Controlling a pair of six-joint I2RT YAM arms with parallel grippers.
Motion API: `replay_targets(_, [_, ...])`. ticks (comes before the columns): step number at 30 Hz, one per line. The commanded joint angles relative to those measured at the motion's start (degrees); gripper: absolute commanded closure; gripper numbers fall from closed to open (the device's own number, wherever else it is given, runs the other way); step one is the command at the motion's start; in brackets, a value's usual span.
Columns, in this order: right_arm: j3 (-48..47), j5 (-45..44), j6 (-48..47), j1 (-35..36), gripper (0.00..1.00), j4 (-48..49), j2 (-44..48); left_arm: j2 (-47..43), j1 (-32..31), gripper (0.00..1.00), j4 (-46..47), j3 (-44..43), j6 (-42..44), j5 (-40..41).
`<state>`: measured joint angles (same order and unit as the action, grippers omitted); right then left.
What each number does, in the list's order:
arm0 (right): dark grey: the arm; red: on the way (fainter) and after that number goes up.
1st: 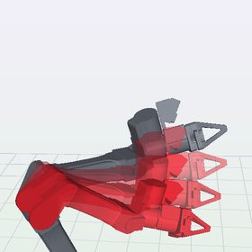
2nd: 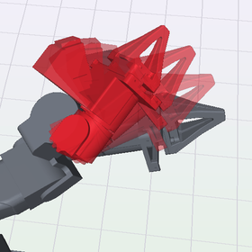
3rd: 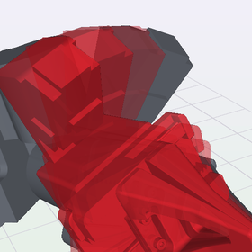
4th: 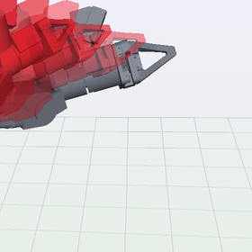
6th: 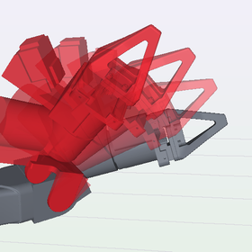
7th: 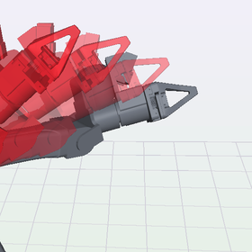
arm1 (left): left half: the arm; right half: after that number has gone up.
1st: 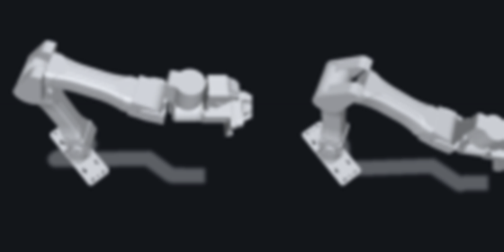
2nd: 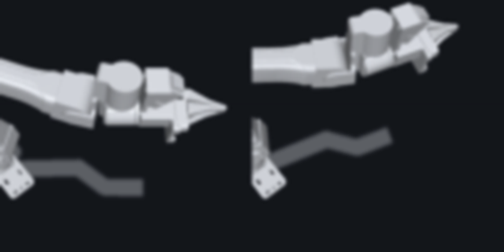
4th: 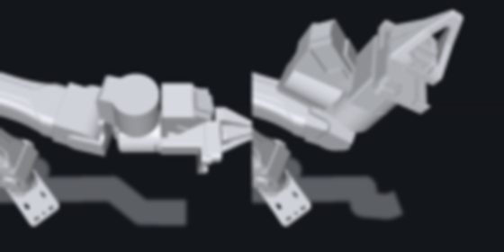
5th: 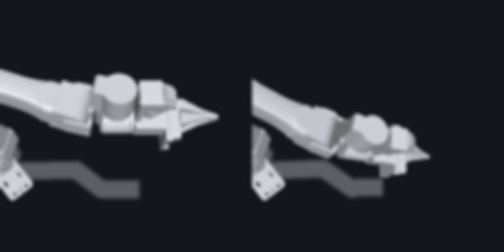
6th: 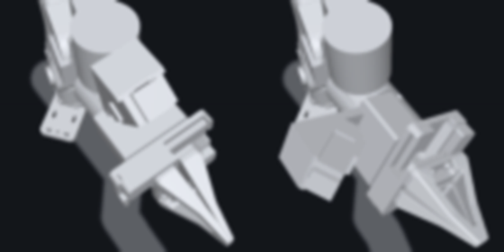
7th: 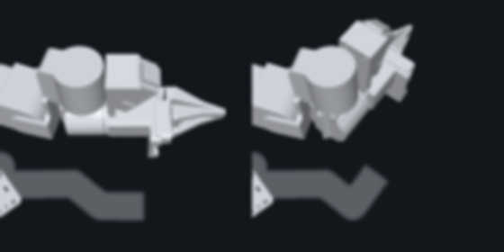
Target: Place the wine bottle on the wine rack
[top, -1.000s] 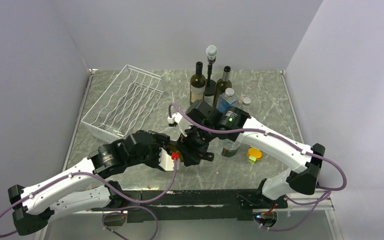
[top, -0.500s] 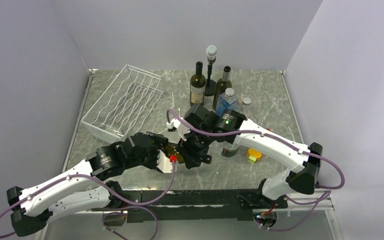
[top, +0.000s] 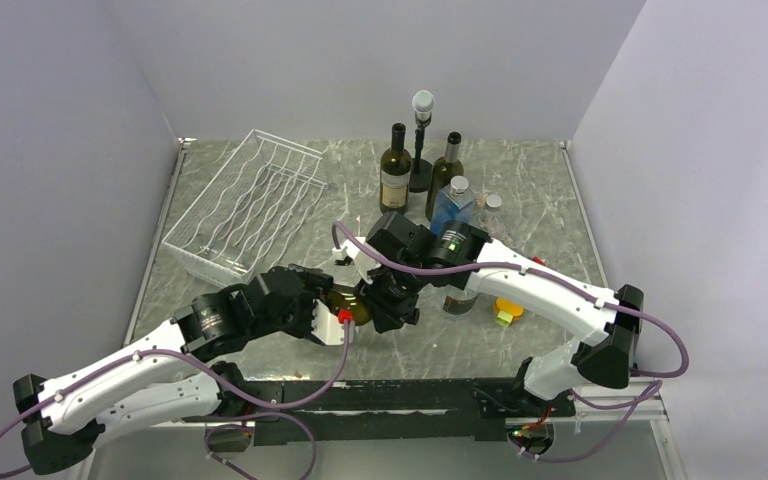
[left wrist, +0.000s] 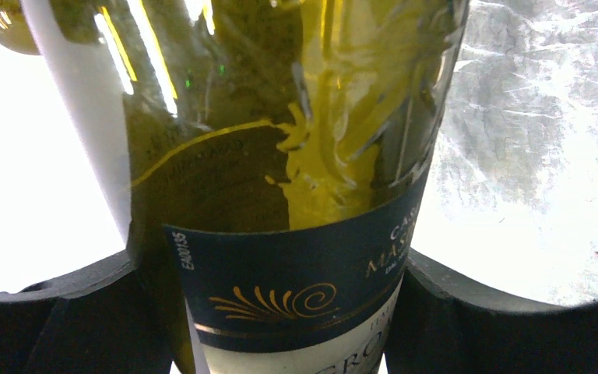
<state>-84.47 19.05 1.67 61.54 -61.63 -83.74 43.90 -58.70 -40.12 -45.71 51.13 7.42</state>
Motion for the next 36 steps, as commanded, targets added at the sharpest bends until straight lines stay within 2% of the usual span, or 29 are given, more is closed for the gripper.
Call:
replay_targets(1, [-0.1,-1.2,0.7,0.4,0.7,1.6,-1.3,-3.4,0.0,0.99,12.5,-2.5,-3.2,-1.1])
replay_targets(4, [0.0,-0.7,0.8,0.4,0.7,1.8,-1.6,-4.0,0.0,0.99,13.2,-2.2,-3.6,-1.4])
replay_targets(8, [0.3,-0.8,0.7,0.4,1.0,2.2,-1.4,-4.3,0.0,0.99,13.1,-2.1,-4.1,-0.3])
replay_targets(11, [0.2,-1.9,1.4,0.4,1.0,3.1,-1.0,-4.6,0.0,0.98,14.0,-1.4,-4.0,0.5])
replay_targets(12, [0.2,-2.7,1.8,0.4,1.0,3.7,-0.5,-4.8,-0.1,0.93,14.4,-1.1,-4.1,0.9])
replay_targets(15, [-1.0,-8.8,4.1,1.3,1.0,6.5,0.9,-5.4,0.0,0.59,15.3,-0.1,-3.6,1.2])
replay_targets(16, [-2.5,-14.2,5.2,2.5,1.0,6.8,0.8,-5.7,0.0,0.18,16.0,0.7,-2.7,1.0])
replay_targets(17, [-4.5,-15.7,5.3,3.7,1.0,6.5,0.1,-5.9,0.0,0.03,17.1,1.7,-1.9,1.1])
replay_targets(20, [-8.1,-22.8,6.9,6.2,1.0,6.4,-1.1,-5.9,0.0,0.01,19.2,4.0,0.2,1.7])
replay_targets(24, [-8.4,-27.2,8.3,6.4,1.0,7.0,-1.0,-5.8,0.0,0.01,18.2,4.2,0.6,2.2])
replay_targets(36, [-3.1,-27.3,10.9,2.8,1.0,11.0,2.6,-10.5,0.0,0.01,13.2,3.8,-3.5,3.0])
